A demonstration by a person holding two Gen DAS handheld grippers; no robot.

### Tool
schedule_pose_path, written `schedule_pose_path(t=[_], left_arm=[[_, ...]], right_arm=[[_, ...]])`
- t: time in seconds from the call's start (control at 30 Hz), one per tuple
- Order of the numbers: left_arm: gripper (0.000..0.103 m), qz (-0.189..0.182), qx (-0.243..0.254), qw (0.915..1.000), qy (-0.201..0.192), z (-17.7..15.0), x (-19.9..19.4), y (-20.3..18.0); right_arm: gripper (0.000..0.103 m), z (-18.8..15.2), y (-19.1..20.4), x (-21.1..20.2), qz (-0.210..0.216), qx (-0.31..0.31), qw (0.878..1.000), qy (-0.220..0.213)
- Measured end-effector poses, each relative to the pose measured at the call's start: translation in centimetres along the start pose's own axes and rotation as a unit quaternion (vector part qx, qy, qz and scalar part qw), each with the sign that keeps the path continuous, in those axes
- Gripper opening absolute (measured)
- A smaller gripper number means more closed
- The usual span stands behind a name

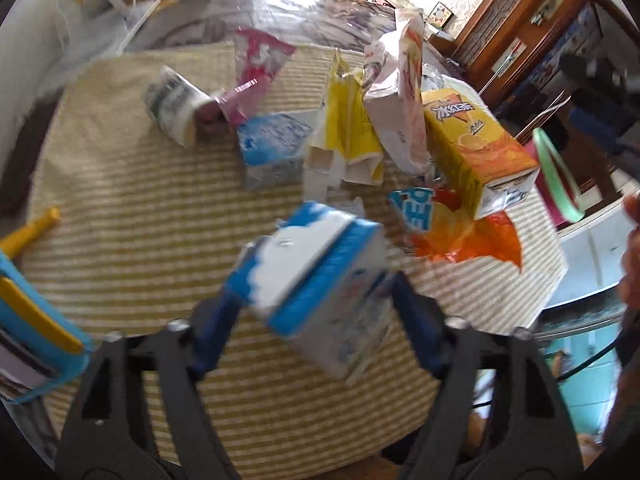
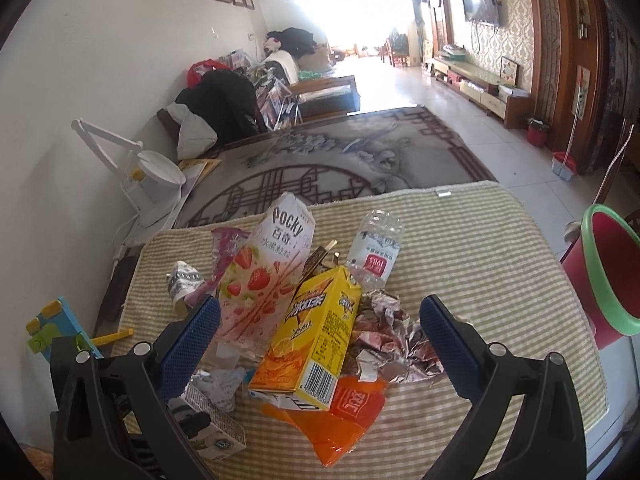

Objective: Collect trash
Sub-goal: 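Grasp the white-blue milk carton with left tool while right grasps yellow tea carton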

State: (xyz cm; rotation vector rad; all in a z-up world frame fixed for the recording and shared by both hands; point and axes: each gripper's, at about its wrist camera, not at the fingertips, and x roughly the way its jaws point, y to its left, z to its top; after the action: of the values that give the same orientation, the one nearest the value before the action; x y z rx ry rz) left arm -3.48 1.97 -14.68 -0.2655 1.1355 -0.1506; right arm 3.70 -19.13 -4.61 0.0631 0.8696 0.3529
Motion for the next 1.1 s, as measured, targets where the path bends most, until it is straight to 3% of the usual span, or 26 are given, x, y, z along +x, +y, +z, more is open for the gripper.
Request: schedule_pose_path(t=[0.1, 0.3, 0.37, 0.47, 0.57, 0.6, 0.67, 0.7, 0.97, 1.1], left_arm=[[0.052, -0.003, -0.004, 1.0, -0.005, 0.5, 0.7, -0.3], [0.045, -0.007, -0.029, 0.9981, -0.054, 3.8, -0.6, -0.4], [0.043, -0.01, -0.043, 0.9958, -0.08, 4.6, -2.2, -0.1], [0.043, -0.005, -0.047, 0.9926, -0.112, 5.1, -4.4, 0.2], [0.043, -0.008, -0.058, 0.9896, -0.132, 5.0, -5.7, 0.5], [0.041, -0.015, -0.063, 0.9888, -0.135, 5.2, -6.1, 0.6], [0.035, -0.028, -0.069, 0.9874, -0.14, 5.4, -6.4, 1.4], [0.035, -0.036, -0.071, 0.9865, -0.143, 5.4, -6.6, 1.5], [0.035, -0.069, -0.079, 0.9801, -0.169, 7.2, -8.0, -0.1], [0.035, -0.056, -0.064, 0.9807, -0.176, 8.1, -7.9, -2.4]], right_arm=[[0.096, -0.6, -0.3, 1.6, 0.019, 0.017, 0.999, 0.03], [0.096, -1.4, 0.6, 5.2, 0.021, 0.013, 0.995, 0.095], [0.092, -1.3, 0.8, 5.8, 0.026, 0.01, 0.995, 0.1], [0.076, -1.2, 0.4, 7.8, 0.028, 0.023, 0.99, 0.136], [0.076, -1.7, -0.5, 9.6, 0.027, 0.046, 0.984, 0.167], [0.075, -1.8, -0.4, 9.7, 0.027, 0.045, 0.984, 0.168], [0.045, -1.7, 0.0, 9.4, 0.032, 0.028, 0.986, 0.164], [0.037, -1.6, 0.1, 9.3, 0.038, 0.025, 0.986, 0.163], [0.035, 0.1, -0.1, 3.7, 0.075, 0.023, 0.994, 0.075], [0.036, 1.6, -1.6, 1.2, 0.081, 0.022, 0.996, 0.034]])
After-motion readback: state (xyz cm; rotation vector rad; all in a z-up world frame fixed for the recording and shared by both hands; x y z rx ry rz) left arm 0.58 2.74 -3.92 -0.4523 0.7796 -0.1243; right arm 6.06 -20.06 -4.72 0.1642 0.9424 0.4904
